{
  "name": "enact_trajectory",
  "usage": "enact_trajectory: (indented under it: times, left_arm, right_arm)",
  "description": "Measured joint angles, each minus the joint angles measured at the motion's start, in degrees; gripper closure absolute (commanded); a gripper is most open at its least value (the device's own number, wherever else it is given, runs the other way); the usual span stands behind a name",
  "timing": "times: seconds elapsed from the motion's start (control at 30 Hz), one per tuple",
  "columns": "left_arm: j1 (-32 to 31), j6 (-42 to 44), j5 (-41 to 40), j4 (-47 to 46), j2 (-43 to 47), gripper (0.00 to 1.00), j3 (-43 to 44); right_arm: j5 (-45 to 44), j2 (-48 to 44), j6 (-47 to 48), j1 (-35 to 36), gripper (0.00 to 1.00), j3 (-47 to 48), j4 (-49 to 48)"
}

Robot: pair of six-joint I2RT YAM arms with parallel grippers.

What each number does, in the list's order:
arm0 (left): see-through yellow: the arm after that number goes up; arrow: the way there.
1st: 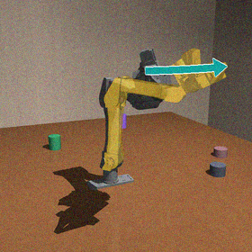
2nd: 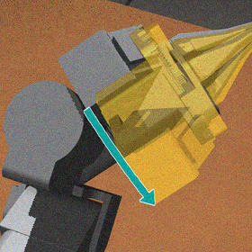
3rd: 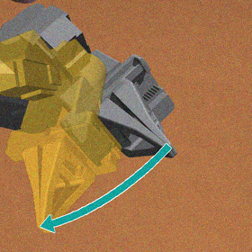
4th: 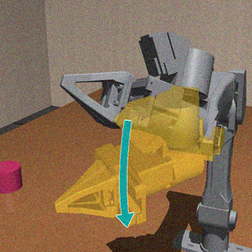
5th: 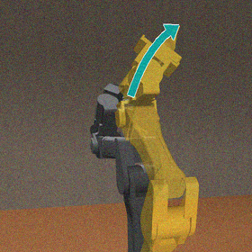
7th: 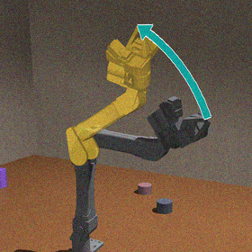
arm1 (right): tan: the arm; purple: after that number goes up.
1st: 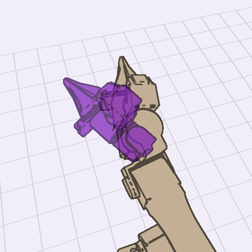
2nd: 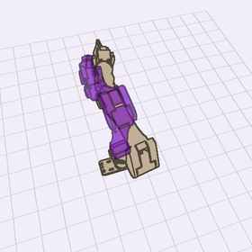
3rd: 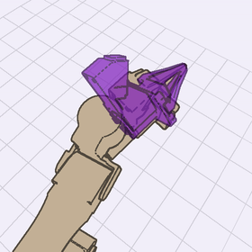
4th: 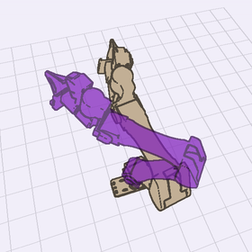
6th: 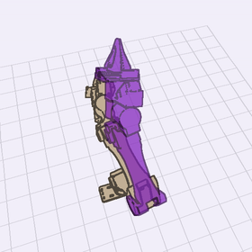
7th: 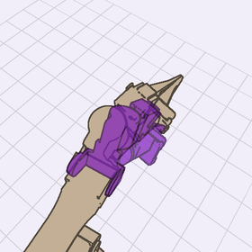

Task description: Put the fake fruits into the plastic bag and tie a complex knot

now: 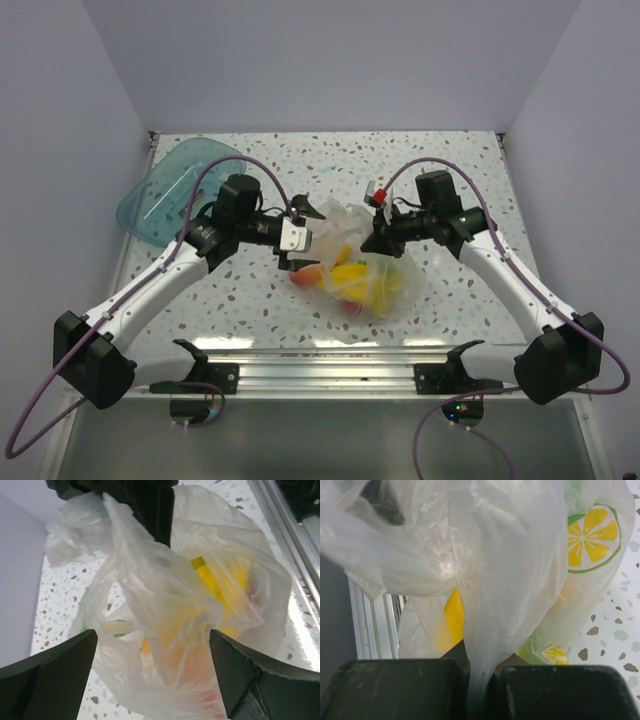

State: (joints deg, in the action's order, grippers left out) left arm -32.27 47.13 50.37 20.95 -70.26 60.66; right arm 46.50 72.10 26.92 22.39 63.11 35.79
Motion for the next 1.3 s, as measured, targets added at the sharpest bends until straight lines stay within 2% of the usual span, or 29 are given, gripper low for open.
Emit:
enact_trajectory:
  times: [0.2, 0.47, 0.7, 0.77, 0.8, 0.83, 0.87, 0.9, 1.0, 1.07, 1.3]
  left_arm:
    - [0.0, 2.2, -0.9, -9.8, -1.4, 0.00, -0.5]
    - [0.1, 8.1, -1.0, -12.7, -5.6, 0.00, -0.5]
    - [0.5, 8.1, 0.9, -15.7, -13.1, 0.02, 1.1]
    - [0.5, 7.9, 2.0, -15.6, -15.4, 0.17, 2.4]
    - [0.5, 7.9, 2.5, -15.5, -16.2, 0.29, 3.0]
    - [0.5, 7.7, 3.1, -14.8, -17.3, 0.48, 4.3]
    - [0.5, 7.9, 3.5, -14.2, -18.0, 0.57, 5.2]
    - [0.5, 8.5, 3.9, -12.4, -18.5, 0.76, 6.5]
    - [0.7, 10.8, 5.3, -6.7, -18.4, 0.96, 9.6]
    - [0.7, 12.1, 6.4, -3.5, -17.6, 1.00, 10.3]
    - [-0.8, 12.1, 10.3, 5.9, -12.7, 1.00, 10.3]
  right_arm:
    - [1.1, 3.4, 2.6, 0.1, 1.00, 2.4, 1.5]
    - [2.6, 7.4, 6.5, 0.1, 1.00, 5.7, 3.9]
    - [4.2, 7.5, 10.5, 0.9, 1.00, 6.8, 6.3]
    - [4.2, 7.5, 11.5, 1.3, 1.00, 7.0, 7.2]
    - [4.1, 7.5, 11.8, 1.4, 1.00, 7.0, 7.4]
    - [4.0, 7.5, 12.1, 1.6, 1.00, 7.0, 7.6]
    - [4.0, 7.5, 12.3, 1.6, 1.00, 7.0, 7.7]
    - [3.9, 7.5, 12.3, 1.6, 1.00, 7.0, 7.8]
    - [3.3, 7.5, 11.8, 1.6, 1.00, 7.0, 7.8]
    - [2.3, 7.5, 10.3, 1.6, 1.00, 7.0, 7.1]
    - [-0.6, 7.5, 3.5, 1.6, 1.00, 6.9, 2.3]
